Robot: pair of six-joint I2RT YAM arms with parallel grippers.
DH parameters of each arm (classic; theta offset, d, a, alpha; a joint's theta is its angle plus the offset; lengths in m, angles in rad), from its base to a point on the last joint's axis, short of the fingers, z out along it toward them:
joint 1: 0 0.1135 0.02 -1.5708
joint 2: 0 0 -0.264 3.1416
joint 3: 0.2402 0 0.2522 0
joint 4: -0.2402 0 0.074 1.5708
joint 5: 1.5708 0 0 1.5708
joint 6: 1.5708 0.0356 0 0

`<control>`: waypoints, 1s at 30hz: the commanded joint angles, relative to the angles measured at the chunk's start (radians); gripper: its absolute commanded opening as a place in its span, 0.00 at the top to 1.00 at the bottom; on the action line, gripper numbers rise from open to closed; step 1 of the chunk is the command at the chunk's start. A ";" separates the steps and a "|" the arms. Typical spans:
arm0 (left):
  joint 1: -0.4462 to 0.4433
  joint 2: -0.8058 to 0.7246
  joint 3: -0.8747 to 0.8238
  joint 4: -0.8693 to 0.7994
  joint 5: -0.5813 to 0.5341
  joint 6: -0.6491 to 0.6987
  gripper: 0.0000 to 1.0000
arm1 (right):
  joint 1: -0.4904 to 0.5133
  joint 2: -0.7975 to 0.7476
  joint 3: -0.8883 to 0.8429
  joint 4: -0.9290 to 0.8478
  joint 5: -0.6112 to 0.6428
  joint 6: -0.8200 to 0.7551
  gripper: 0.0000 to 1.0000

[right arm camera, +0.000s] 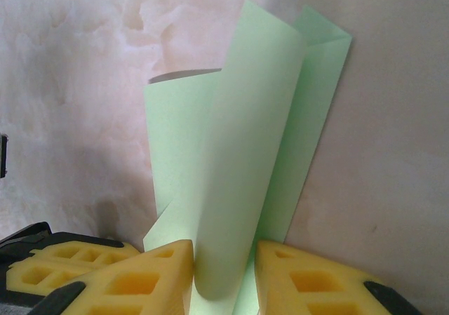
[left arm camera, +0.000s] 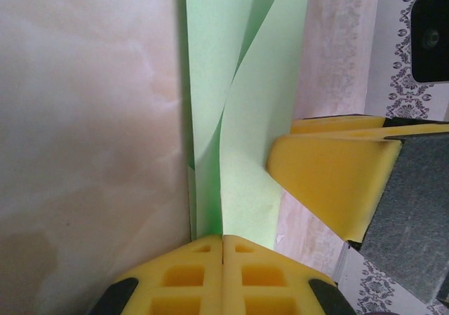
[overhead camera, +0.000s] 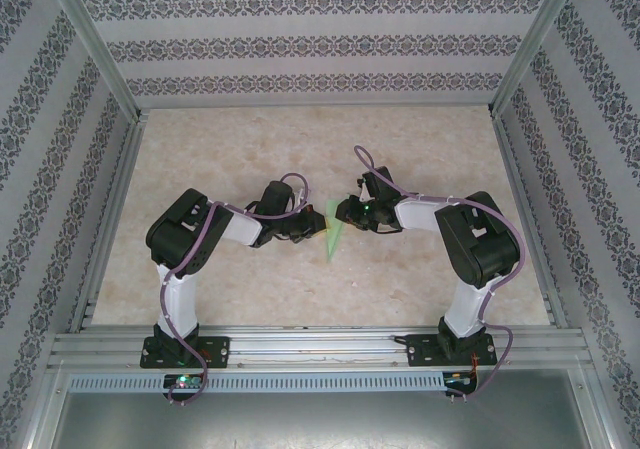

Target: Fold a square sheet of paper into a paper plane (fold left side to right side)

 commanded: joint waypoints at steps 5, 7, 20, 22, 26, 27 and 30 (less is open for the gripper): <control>0.055 0.047 -0.019 -0.182 -0.105 0.027 1.00 | 0.003 -0.009 0.010 -0.017 -0.006 0.002 0.68; 0.056 0.049 -0.018 -0.183 -0.105 0.026 1.00 | 0.003 -0.011 0.009 -0.016 -0.008 0.004 0.68; 0.055 0.058 -0.008 -0.202 -0.108 0.029 1.00 | 0.002 -0.039 -0.004 -0.015 0.004 0.008 0.67; 0.055 0.059 -0.006 -0.202 -0.109 0.028 1.00 | 0.000 -0.040 -0.007 -0.015 0.003 0.008 0.67; 0.056 0.062 -0.005 -0.203 -0.107 0.028 1.00 | -0.001 -0.045 -0.010 -0.016 0.003 0.008 0.67; 0.056 0.064 -0.005 -0.205 -0.108 0.028 1.00 | -0.002 -0.048 -0.012 -0.016 0.003 0.009 0.67; 0.055 0.066 -0.004 -0.206 -0.108 0.027 1.00 | -0.006 -0.062 -0.021 -0.023 0.009 0.007 0.67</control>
